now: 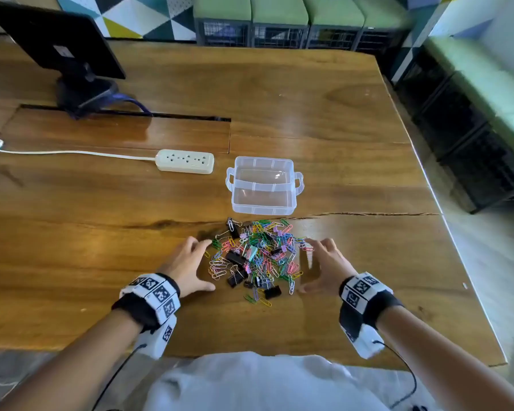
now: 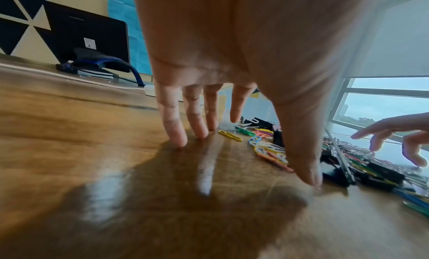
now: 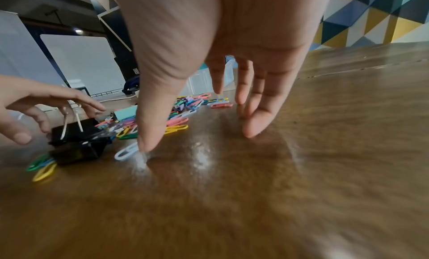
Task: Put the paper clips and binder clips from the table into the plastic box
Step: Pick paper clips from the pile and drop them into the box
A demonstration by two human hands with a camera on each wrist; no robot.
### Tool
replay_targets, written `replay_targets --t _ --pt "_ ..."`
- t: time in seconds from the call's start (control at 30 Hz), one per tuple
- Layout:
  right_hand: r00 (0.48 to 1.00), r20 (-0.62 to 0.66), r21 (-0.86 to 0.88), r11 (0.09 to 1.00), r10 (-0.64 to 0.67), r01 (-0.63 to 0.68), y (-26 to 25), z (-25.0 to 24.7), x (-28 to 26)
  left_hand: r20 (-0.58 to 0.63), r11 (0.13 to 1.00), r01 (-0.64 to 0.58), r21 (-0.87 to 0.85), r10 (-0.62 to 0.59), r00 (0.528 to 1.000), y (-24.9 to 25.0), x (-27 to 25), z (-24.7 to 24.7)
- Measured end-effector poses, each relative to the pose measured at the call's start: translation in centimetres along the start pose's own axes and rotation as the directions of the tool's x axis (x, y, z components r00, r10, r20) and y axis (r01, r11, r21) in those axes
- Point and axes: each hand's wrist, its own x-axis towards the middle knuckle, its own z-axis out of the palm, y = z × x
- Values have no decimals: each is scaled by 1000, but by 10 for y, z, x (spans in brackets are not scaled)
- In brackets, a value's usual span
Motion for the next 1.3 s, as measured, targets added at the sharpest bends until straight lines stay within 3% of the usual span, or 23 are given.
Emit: replay_targets --t 0.2,0.5,0.7,1.03,1.2,1.3 --pt "998 54 -1 999 -40 40 -21 -7 30 7 999 -15 -35 15 1000 22 22 4" --pt "989 112 -7 995 -100 101 -35 -14 53 129 997 -80 -4 80 988 35 33 -5" --pt "989 67 66 990 -132 127 -25 -7 44 187 991 -101 -91 116 976 43 39 -11" --pt "991 -8 89 987 -136 136 -17 5 35 69 994 -88 -58 92 993 71 58 -17" --pt "992 18 42 992 -123 123 -25 2 31 -7 980 -200 2 200 980 84 60 -7" --pt "992 63 -18 993 -113 114 -29 -1 32 20 960 -281 14 281 960 90 59 -5"
